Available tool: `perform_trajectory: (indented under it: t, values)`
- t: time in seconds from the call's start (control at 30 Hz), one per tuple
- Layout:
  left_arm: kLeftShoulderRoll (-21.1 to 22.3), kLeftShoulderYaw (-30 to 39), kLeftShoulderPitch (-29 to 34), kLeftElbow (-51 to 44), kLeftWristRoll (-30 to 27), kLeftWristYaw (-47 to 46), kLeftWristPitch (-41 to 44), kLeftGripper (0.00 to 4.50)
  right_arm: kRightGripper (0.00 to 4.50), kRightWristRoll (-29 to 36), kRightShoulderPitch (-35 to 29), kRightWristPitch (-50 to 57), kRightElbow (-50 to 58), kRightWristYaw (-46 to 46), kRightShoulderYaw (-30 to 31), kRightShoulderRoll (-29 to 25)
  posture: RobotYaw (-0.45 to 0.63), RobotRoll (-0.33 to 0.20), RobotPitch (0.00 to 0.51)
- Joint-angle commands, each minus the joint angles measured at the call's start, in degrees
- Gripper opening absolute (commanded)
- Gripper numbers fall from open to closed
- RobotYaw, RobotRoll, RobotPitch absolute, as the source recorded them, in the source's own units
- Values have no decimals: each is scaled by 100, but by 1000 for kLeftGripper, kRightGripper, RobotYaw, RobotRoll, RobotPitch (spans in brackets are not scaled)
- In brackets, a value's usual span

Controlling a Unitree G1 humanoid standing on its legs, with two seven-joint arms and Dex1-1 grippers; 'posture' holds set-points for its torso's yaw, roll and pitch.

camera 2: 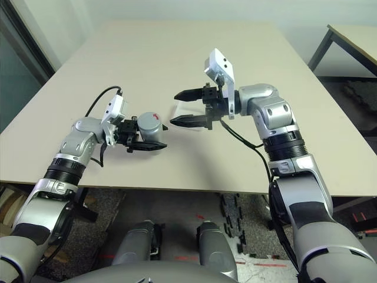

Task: Pour the medicine from the bottle into the box.

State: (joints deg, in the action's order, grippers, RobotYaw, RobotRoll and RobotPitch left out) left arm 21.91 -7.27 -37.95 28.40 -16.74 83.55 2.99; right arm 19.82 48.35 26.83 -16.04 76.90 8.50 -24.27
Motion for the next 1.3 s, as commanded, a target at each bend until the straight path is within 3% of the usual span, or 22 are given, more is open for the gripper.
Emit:
perform_trajectory:
  t: [0.03,0.63,1.3]
  values:
    - [-35,14,-95,148,-9,-14,-67,2526,4500,59,26,67,138,6,141,91,-43,0,17]
    - [-116,-7,-81,138,-19,-44,-75,2526,4500,76,202,129,231,-12,492,570,-37,0,29]
    - [-189,-47,41,-208,-69,-39,128,2526,4500,-376,527,-464,-661,-273,617,884,-22,0,46]
